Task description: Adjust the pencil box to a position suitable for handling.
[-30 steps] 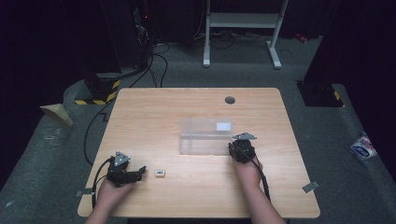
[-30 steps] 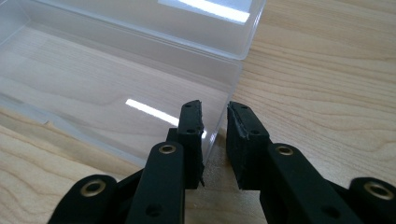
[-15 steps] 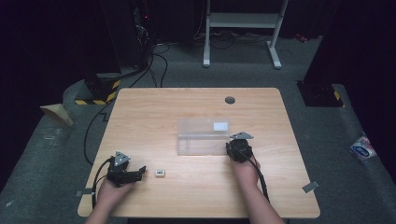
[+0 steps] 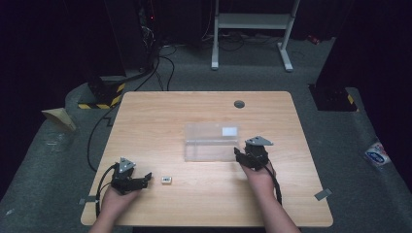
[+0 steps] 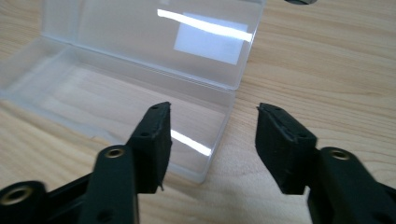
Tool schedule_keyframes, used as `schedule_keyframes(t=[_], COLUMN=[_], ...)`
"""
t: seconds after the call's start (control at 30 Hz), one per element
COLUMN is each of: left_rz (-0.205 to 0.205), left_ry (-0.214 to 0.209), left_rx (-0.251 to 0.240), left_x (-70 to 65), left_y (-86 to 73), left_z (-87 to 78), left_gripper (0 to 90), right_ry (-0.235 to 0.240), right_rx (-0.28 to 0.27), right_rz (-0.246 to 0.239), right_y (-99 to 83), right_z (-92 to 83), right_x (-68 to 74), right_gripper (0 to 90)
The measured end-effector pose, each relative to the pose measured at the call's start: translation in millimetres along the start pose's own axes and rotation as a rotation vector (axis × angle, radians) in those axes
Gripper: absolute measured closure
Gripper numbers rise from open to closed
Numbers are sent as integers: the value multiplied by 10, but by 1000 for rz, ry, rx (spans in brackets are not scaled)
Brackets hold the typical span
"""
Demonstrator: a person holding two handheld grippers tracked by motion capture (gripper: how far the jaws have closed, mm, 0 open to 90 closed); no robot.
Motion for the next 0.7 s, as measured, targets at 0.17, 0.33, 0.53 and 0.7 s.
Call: schedule_keyframes(t=[0.17, 0.33, 0.53, 0.7], left_rz=[-1, -6, -12, -13], left_ry=[2, 6, 18, 17], left_rx=[0, -1, -3, -3], left_x=[-1, -5, -11, -14], left_y=[-1, -1, -1, 0], left_z=[-2, -1, -2, 0], left_gripper=[150, 150, 150, 148], right_ry=[20, 4, -12, -28], right_rx=[-40, -49, -16, 87], right_rz=[-25, -37, -42, -30], right_y=[-40, -167, -328, -558], right_z=[-244, -420, -553, -594], right_x=[-84, -239, -390, -455], right_gripper=[395, 382, 319, 214])
Point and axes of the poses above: each handheld gripper's, and its own axes: z roughly forward along the jaws, y roughly out of its top, x roughly to its left, the point moved 9 cm from there along z, roughly forward along the jaws, and after that the axes turned 14 degrees about -x, right-handed, at the moved point
